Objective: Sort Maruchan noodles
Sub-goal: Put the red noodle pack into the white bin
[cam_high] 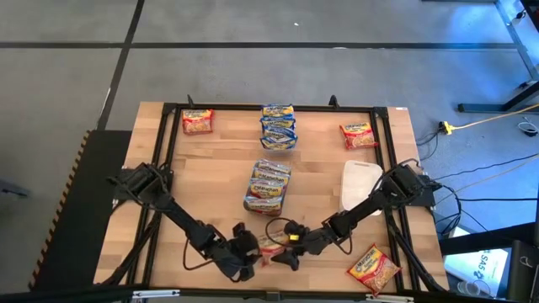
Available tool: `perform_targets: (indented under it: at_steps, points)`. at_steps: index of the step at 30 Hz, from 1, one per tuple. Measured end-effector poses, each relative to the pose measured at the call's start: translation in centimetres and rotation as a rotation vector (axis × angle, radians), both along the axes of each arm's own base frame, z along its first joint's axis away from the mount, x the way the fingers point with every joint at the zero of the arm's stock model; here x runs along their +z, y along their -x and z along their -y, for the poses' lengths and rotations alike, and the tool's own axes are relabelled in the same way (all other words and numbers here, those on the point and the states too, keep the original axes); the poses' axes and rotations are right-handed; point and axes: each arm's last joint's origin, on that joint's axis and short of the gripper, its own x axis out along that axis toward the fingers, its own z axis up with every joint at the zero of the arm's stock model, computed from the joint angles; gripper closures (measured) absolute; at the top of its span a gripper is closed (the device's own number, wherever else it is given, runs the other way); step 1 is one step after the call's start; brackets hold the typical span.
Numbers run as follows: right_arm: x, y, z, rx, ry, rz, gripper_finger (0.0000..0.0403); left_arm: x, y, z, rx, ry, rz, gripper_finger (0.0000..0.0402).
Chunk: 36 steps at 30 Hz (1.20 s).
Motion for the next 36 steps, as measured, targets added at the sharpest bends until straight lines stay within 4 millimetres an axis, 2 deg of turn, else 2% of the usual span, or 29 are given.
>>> perform_targets:
  at_steps: [4, 7, 14, 18, 20, 26, 29, 32, 36]
  points:
    - [0.3, -0.2, -0.2, 0.012, 0.022, 0.021, 0.0081, 0.1, -0.1, 0.0, -0.002, 0.012, 0.011, 0.0261]
    - [0.3, -0.1, -0.2, 0.026, 0.054, 0.026, 0.0106, 0.2, 0.0, 0.2, -0.006, 0.014, 0.014, 0.0261]
    - [0.3, 0.1, -0.5, 0.104, 0.136, 0.047, 0.0224, 2.0, 1.1, 1.1, -0.054, 0.037, 0.02, 0.0261]
    - [1.2, 0.3, -0.7, 0.163, 0.203, 0.088, 0.0299, 3.7, 1.9, 1.7, -0.084, 0.062, 0.045, 0.0261]
    - [1.8, 0.4, -0.7, 0.184, 0.246, 0.101, 0.0324, 4.4, 2.3, 1.9, -0.092, 0.069, 0.058, 0.0261]
    - [3.7, 1.2, -0.8, 0.208, 0.332, 0.111, 0.0325, 5.2, 1.8, 2.0, -0.059, 0.122, 0.138, 0.026]
    - [4.2, 1.8, -0.9, 0.194, 0.367, 0.089, 0.031, 5.2, 1.4, 1.5, -0.044, 0.142, 0.133, 0.0251]
    - [5.2, 2.6, -1.0, 0.197, 0.409, 0.065, 0.0306, 5.3, 0.9, 1.1, -0.049, 0.168, 0.136, 0.0234]
    - [6.7, 4.2, -1.3, 0.195, 0.487, 0.04, 0.0322, 5.4, 0.2, 0.5, -0.077, 0.207, 0.129, 0.02]
